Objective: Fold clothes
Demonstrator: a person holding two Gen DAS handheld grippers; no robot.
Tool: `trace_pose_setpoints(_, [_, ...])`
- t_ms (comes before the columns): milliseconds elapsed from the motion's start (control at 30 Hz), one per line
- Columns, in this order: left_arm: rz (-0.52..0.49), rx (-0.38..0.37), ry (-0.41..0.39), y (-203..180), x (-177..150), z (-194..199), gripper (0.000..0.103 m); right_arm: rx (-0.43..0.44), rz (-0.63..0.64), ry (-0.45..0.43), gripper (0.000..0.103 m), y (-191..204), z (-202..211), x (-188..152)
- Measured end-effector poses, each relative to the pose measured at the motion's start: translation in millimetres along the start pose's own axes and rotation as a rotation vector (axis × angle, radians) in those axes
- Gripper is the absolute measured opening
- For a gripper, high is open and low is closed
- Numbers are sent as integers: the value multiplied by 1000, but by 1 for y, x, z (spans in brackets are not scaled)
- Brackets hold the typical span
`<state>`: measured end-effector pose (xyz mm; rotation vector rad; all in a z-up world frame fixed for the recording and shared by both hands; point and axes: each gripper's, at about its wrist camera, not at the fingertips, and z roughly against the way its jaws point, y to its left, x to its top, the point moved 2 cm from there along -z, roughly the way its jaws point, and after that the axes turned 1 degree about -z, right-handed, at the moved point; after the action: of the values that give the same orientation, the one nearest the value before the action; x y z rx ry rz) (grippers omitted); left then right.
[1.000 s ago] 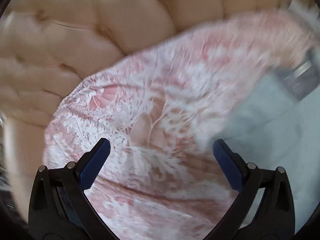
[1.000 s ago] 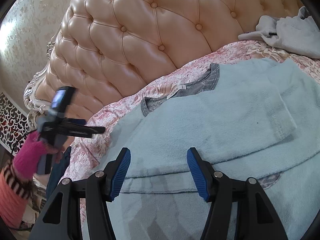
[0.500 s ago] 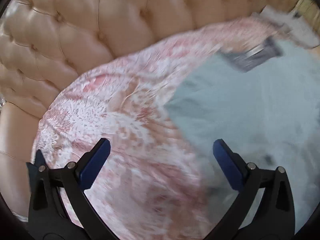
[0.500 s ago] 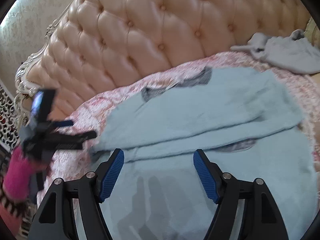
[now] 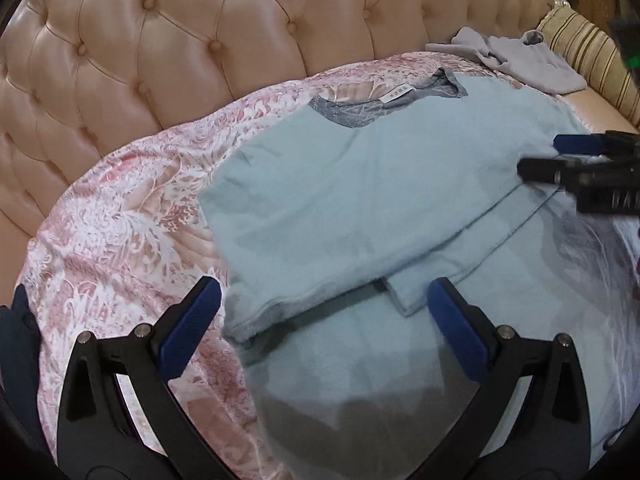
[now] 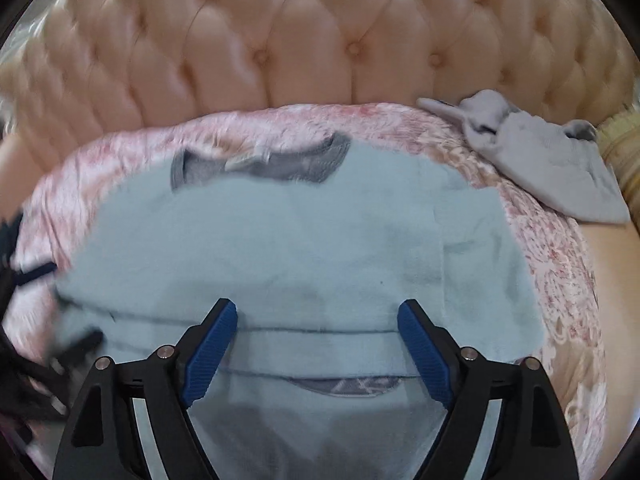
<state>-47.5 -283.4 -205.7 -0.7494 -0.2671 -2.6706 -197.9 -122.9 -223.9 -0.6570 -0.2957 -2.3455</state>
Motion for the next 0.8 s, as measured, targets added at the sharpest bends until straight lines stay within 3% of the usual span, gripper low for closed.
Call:
trace_pose_setpoints(333, [15, -37, 1, 5, -7, -1, 103, 12, 48, 27, 86, -2, -2, 2])
trace_pose_setpoints(400, [19, -41, 5, 6, -8, -1, 103, -22, 50, 37, 87, 2, 3, 5])
trace_pose_setpoints(467, [21, -42, 7, 6, -8, -1, 103, -74, 59, 3, 87, 8, 14, 10])
trace_pose_setpoints(533, [22, -42, 9, 5, -8, 0, 103, -60, 77, -44, 87, 14, 21, 15])
trace_pose_setpoints(633, [21, -43, 16, 5, -8, 1, 103, -99, 133, 42, 89, 14, 3, 14])
trace_pose_setpoints(667, [21, -45, 17, 6, -9, 1, 103, -99, 135, 71, 96, 9, -4, 12])
trace_pose_setpoints(700, [22, -47, 17, 6, -9, 1, 103, -81, 94, 67, 102, -2, -5, 13])
trace_pose_setpoints(800, [26, -61, 15, 9, -11, 1, 103, -48, -4, 92, 103, -28, -6, 13])
